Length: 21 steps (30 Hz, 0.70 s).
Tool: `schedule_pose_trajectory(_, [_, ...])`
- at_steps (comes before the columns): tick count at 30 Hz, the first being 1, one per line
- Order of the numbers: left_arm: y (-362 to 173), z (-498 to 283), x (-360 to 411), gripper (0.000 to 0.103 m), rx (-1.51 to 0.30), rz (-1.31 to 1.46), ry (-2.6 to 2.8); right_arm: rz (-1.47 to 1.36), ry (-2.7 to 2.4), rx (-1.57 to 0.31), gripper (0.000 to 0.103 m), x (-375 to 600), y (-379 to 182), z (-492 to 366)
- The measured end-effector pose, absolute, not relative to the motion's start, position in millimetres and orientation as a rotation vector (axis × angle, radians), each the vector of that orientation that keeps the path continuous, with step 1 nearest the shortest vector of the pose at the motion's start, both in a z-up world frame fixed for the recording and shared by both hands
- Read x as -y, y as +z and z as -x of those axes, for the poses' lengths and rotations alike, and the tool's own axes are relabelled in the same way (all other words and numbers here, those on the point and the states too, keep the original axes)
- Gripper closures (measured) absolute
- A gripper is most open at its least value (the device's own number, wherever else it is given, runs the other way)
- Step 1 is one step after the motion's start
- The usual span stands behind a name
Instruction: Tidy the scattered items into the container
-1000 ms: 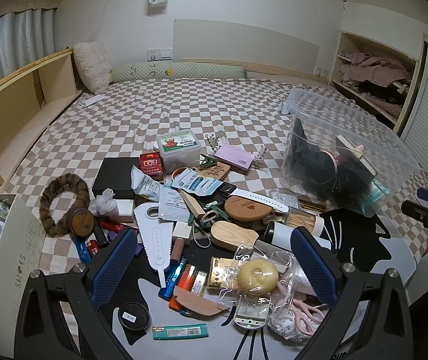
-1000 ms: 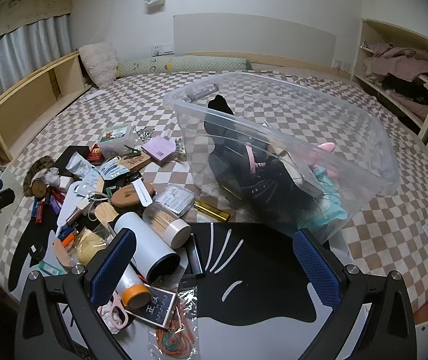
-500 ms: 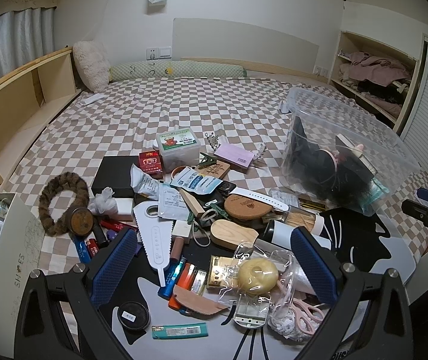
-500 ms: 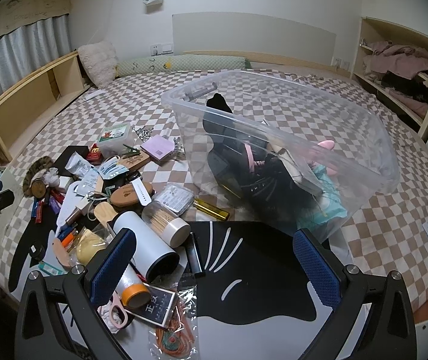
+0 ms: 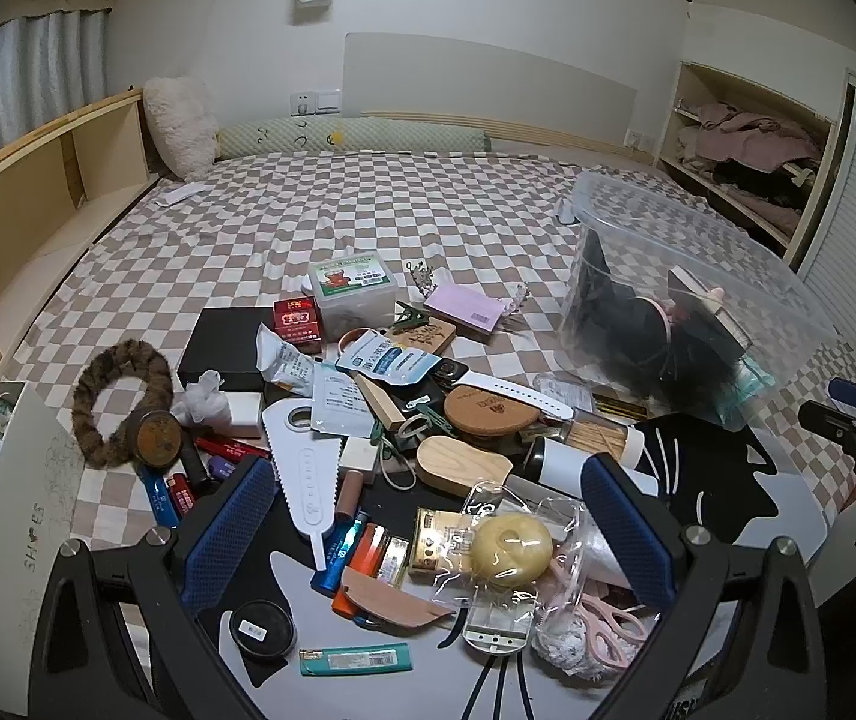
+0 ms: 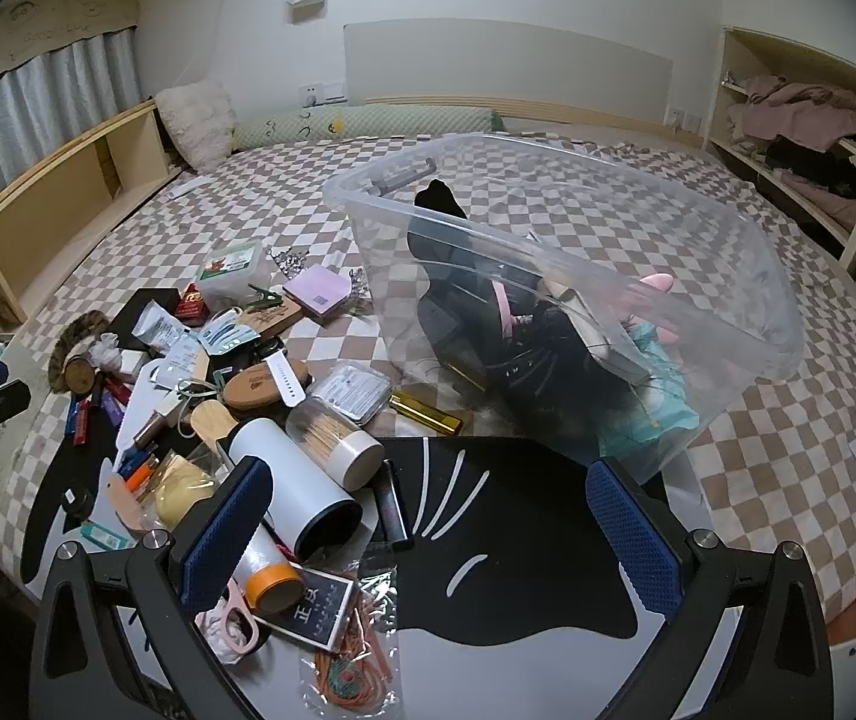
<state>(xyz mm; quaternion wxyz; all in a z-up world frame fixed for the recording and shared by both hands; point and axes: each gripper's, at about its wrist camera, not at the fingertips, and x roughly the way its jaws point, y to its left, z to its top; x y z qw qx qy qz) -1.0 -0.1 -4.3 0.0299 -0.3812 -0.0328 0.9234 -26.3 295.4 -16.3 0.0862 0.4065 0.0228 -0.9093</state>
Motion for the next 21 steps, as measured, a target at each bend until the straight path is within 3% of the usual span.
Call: schedule_pose_trajectory(21, [-21.4,0.0,17.4,0.000,0.149,1.232,2.808,-1.110,-2.659,0.100,0.000,-296.1,-13.5,25.3])
